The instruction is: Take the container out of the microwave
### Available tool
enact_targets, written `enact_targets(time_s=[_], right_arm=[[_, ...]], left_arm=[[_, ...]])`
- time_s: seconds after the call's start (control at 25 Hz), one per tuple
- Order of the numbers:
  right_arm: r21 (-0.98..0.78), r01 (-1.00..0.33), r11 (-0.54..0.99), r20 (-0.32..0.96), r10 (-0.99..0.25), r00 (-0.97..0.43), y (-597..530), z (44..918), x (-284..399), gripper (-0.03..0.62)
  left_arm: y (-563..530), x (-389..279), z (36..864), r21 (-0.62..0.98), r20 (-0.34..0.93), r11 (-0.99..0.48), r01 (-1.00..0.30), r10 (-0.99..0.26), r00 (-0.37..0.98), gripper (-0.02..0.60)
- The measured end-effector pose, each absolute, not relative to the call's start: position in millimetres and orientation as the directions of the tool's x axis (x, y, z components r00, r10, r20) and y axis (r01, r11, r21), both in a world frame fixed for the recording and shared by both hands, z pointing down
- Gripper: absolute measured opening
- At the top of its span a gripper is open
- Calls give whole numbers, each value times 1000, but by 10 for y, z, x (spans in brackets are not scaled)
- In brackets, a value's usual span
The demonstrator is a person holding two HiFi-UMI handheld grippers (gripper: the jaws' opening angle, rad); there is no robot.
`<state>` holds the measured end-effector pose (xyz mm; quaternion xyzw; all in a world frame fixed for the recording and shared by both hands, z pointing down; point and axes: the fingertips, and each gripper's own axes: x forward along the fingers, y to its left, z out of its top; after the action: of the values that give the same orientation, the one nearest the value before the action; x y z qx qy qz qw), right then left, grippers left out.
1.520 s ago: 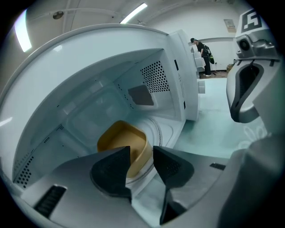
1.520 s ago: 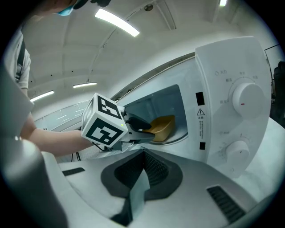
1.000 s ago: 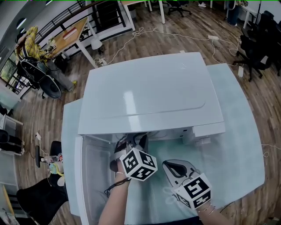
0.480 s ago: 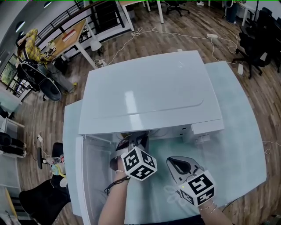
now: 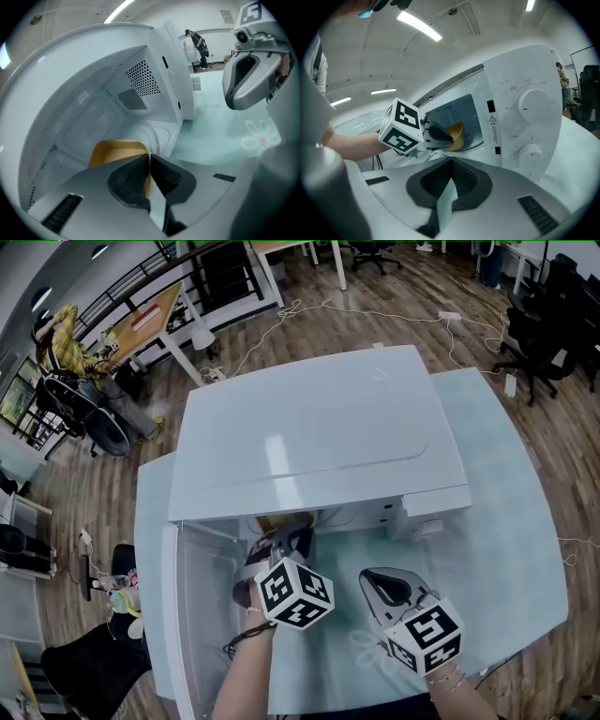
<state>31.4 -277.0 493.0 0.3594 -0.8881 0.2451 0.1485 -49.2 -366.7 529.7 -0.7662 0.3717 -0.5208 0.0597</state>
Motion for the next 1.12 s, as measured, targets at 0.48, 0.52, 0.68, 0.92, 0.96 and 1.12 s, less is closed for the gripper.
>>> enact_targets(time_s=[0.48,0.52,0.68,0.92,0.96,1.12], right_arm=[[-308,-714,629,405,-592,-696,-2547,4704,248,9],[-304,-715,629,403,-595,-695,-2511,4685,242,9],[-298,-724,622,401,-606,-686,-2350,4669,217,9],[-287,-738,610,402,-623,-671,-2060,4585,171,9],[-284,-739,611,403,-623,-670,-2009,4563,150,9],[-255,-747,614,389,-642,-661,-1837,4412,98,9]], left_arm=[[-3115,-336,5186,-421,738,-715,-559,-628,247,25],[-3061,-316,5172,-419,735,-716,-559,-629,255,25],[-2857,-295,5137,-416,717,-712,-566,-639,277,25],[-2542,-323,4858,-421,672,-701,-576,-668,320,25],[-2483,-329,4802,-419,664,-700,-578,-671,330,25],[-2285,-310,4576,-401,621,-692,-600,-687,378,25]])
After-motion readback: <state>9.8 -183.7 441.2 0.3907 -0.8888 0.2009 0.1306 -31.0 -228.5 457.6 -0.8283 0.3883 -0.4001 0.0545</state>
